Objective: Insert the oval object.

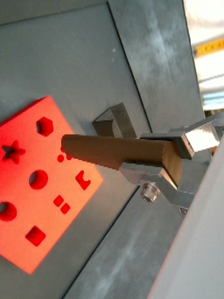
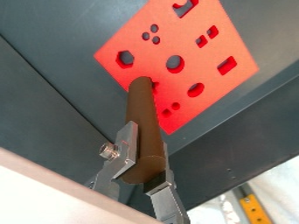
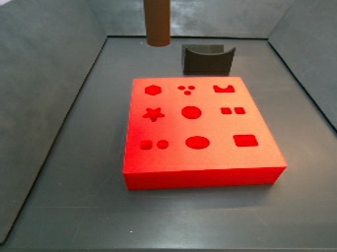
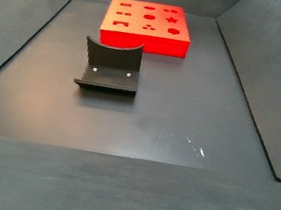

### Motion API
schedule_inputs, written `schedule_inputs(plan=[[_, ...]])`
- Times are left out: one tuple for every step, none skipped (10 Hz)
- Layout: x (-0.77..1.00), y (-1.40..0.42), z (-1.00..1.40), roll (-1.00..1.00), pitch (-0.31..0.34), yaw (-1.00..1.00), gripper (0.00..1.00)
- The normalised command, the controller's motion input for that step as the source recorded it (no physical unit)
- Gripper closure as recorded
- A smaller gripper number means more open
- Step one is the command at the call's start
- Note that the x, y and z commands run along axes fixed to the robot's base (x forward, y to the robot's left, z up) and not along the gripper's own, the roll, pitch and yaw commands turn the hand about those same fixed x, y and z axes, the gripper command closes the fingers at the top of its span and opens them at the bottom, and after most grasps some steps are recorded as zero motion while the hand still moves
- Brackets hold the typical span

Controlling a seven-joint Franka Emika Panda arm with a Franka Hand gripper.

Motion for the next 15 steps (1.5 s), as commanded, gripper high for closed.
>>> schedule_inputs(plan=[[0.03,0.0,0.0,0.0,0.0,0.0,1.0],[0.07,0.02,0.0,-0.02,0.046,-0.22,1.0],[0.03,-0.05,0.0,-0.04,0.0,-0.01,1.0],[0.0,0.17,0.0,-0.11,0.027,-0.62,1.0],[0.0,0.27,0.11,-0.24,0.039,-0.49,1.0],[0.02,0.09,0.18,-0.38,0.003,-0.52,1.0],[0.08,0.0,0.15,-0.48,0.0,-0.55,1.0],[0.09,0.0,0.17,-0.5,0.0,-0.5,1.0],[0.07,0.22,0.09,-0.5,0.0,-0.28,1.0],[0.02,0.0,-0.07,-0.13,0.001,0.04,1.0],[0.19,-0.2,-0.18,-0.05,0.077,0.37,1.0],[0.19,-0.15,-0.11,-0.08,0.019,0.74,1.0],[0.0,0.0,-0.06,-0.16,-0.016,0.5,1.0],[-0.07,-0.01,-0.01,-0.06,0.0,0.07,1.0],[0.0,0.07,0.0,0.0,0.0,0.02,1.0]])
